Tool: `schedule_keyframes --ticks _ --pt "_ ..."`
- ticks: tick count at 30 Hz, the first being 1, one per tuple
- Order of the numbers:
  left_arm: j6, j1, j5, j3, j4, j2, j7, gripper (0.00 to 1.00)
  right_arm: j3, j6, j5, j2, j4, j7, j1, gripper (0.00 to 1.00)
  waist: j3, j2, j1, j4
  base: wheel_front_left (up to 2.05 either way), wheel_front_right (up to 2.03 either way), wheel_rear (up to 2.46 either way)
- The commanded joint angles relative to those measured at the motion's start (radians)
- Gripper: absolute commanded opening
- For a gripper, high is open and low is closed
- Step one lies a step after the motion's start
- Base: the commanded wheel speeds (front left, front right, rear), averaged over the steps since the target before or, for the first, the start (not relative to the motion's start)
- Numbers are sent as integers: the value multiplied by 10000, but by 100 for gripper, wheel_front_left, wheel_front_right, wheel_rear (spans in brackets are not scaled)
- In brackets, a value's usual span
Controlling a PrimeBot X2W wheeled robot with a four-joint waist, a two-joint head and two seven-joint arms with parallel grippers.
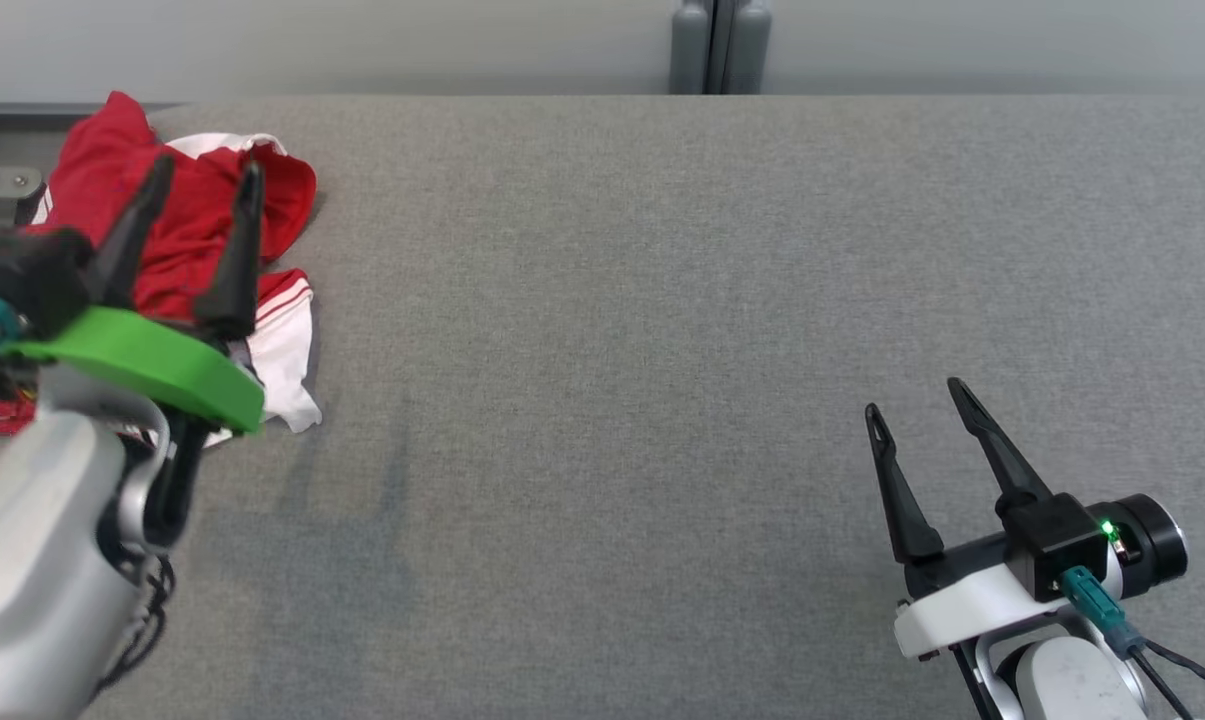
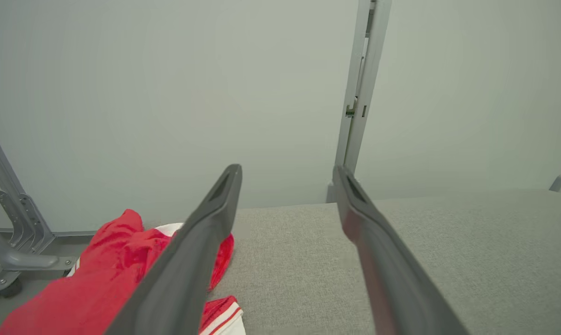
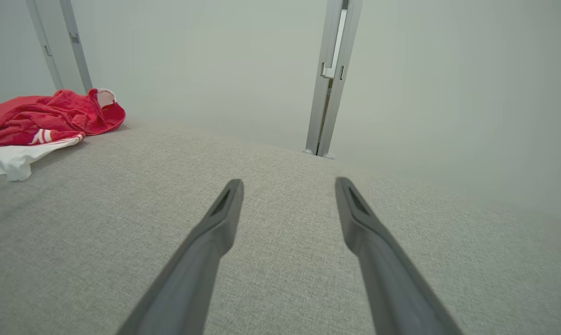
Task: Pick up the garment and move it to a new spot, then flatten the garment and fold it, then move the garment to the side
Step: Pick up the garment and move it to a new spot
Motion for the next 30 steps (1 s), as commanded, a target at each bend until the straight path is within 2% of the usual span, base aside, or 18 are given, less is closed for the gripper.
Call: schedule_keyframes --ticks 1,7,12,16,20,25,30 --pt "221 603 16 28 -246 -172 -146 100 -66 -10 -14 29 -102 1 156 100 -340 -1 0 -322 0 0 0" --pt "955 2751 640 243 -722 -575 -345 100 -50 -10 -65 71 -119 0 414 100 -794 -1 0 -1058 0 0 0" --pt "1025 4784 1840 1304 -1264 -1192 -315 100 -297 -10 -65 90 -108 1 764 100 -1207 -1 0 -1610 0 0 0" --pt "696 6164 3046 2093 -1682 -1853 -316 100 -621 -10 -107 94 -118 1 1114 100 -1401 -1 0 -1797 0 0 0" --pt "90 7109 3950 2991 -1927 -2704 -317 100 -824 -10 -130 63 -63 1 1330 100 -1482 -1 0 -1806 0 0 0" --pt "-721 7728 5001 4114 -1906 -3613 -318 100 -1007 -10 -122 70 3 1 1467 100 -1573 -1 0 -1720 0 0 0" --pt "-1387 8066 5709 4932 -1659 -4165 -318 100 -1003 -10 -44 94 59 1 1367 100 -1625 -1 0 -1660 0 0 0"
